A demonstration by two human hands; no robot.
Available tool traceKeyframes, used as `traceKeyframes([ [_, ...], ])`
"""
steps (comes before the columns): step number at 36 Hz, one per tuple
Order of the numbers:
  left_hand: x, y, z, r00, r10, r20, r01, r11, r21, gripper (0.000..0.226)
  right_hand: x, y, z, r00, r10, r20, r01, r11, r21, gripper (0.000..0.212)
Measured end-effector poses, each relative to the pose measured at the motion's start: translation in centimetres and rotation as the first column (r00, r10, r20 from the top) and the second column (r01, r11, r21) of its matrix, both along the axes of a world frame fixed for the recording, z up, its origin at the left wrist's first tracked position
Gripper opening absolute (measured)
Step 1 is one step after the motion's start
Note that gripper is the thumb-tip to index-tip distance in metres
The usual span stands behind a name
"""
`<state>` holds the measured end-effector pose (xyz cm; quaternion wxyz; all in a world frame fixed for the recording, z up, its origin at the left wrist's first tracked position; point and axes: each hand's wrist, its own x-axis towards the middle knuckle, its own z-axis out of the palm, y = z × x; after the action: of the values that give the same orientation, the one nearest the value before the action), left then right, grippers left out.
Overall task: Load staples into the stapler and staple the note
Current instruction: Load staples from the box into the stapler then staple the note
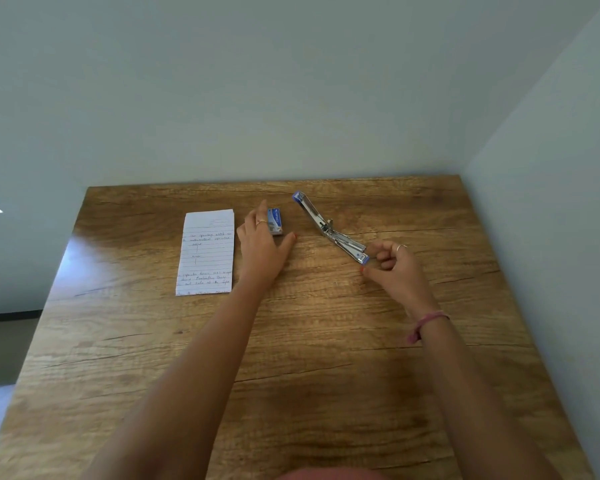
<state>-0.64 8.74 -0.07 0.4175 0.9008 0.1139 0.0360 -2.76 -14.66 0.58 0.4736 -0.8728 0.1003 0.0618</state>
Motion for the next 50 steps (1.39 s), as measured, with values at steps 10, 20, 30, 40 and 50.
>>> traceKeyframes([
  [10,0.0,0.2,0.3,0.992,-0.119,-0.050,0.126,0.972,0.198,0.058,-0.7,1.3,3.5,0.963,-0.005,0.268,0.030,0.996,-0.089,0.031],
  [20,-6.7,0.3,-0.6,0.980,-0.184,0.077,0.182,0.983,0.039,0.058,-3.0,6.9,3.3,0.933,0.295,0.206,-0.268,0.952,-0.151,0.027],
  [30,-9.8,1.0,-1.1,0.984,-0.114,0.136,0.098,0.988,0.119,0.051,-1.5,10.8,1.7,0.929,0.371,-0.010,-0.363,0.902,-0.233,0.031],
  [40,-9.4,1.3,-0.6,0.991,-0.081,0.105,0.075,0.996,0.057,0.048,-0.2,11.3,2.1,0.943,0.282,-0.175,-0.299,0.951,-0.077,0.025],
  [50,-9.2,2.9,-0.6,0.986,-0.155,0.064,0.158,0.986,-0.054,0.049,1.2,11.3,2.3,0.916,0.247,-0.315,-0.247,0.968,0.042,0.022],
])
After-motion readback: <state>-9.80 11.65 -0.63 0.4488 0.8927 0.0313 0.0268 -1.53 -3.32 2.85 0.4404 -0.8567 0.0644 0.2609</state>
